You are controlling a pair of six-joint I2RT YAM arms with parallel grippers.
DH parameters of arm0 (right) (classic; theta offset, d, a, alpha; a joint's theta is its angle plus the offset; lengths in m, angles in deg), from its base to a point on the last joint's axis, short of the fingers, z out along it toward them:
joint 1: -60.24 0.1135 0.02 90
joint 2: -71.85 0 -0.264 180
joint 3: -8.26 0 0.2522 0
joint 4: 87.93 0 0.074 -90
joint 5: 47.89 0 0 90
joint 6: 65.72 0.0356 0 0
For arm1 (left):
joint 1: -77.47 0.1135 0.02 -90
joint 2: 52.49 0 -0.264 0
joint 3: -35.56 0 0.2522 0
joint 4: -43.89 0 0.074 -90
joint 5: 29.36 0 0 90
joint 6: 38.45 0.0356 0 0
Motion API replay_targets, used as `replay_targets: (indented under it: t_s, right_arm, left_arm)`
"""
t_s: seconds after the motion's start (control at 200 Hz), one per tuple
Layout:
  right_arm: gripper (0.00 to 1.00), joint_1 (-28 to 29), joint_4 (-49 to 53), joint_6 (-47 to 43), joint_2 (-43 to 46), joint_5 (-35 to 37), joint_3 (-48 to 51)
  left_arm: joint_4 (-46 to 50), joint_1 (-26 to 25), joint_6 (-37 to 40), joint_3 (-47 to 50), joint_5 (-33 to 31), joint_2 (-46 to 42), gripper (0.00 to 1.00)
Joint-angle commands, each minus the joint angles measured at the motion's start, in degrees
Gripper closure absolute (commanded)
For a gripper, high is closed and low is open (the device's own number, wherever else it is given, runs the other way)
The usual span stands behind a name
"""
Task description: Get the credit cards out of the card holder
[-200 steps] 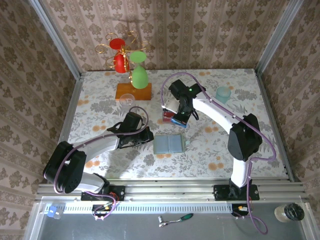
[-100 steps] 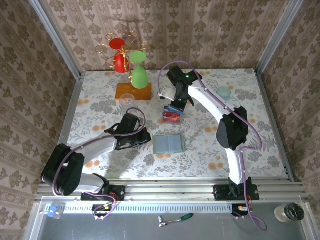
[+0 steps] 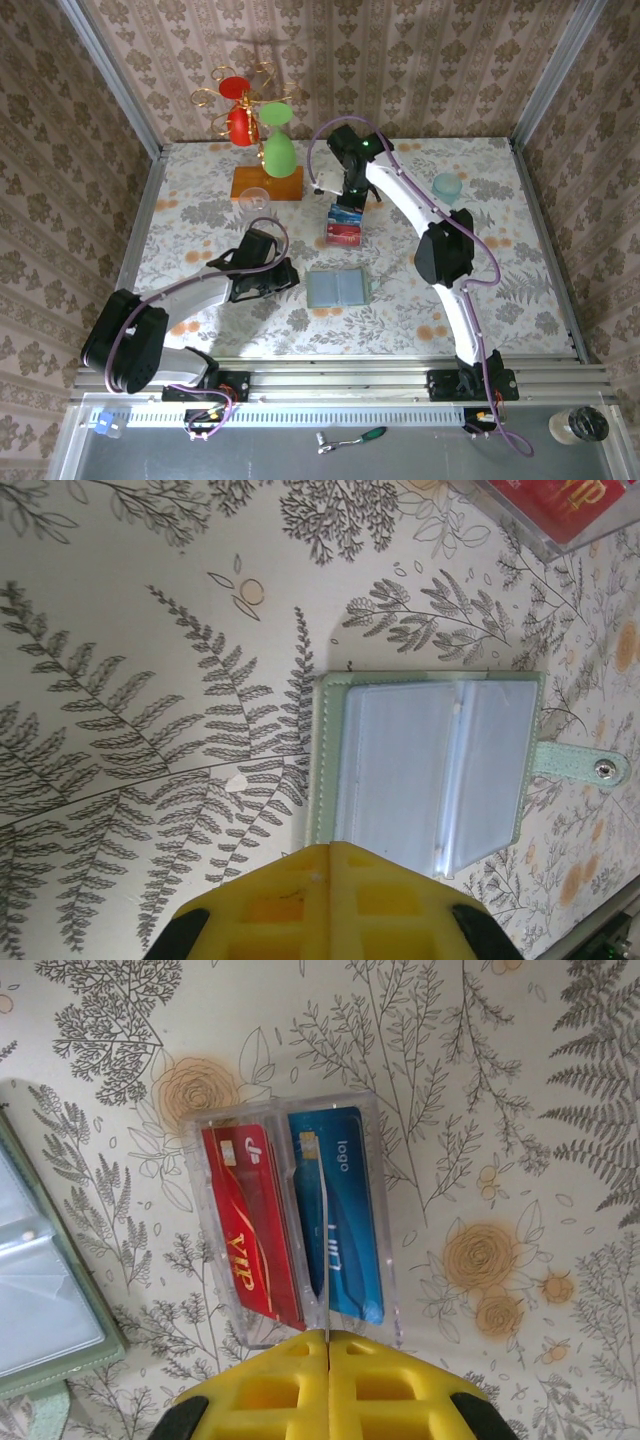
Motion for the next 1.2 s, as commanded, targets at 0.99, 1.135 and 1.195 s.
replay_targets:
  t_s: [0.99,1.135,1.195]
  right_arm:
    - [0.72,-0.43,-5.01,5.83,1.15,1.68,-1.03]
    - [0.71,0.26,-11.5,14.46,7.79,-0.04,8.71]
    - [0.71,0.81,-14.93,18.62,11.18,-1.47,14.06]
  left_arm:
    - [4.82,1.97,2.28,-0.91,0.59,-3.07,1.0]
    - [3.4,1.97,2.47,-1.1,1.52,-1.84,1.0]
    - [2.78,1.88,2.5,-1.23,1.74,-1.5,1.0]
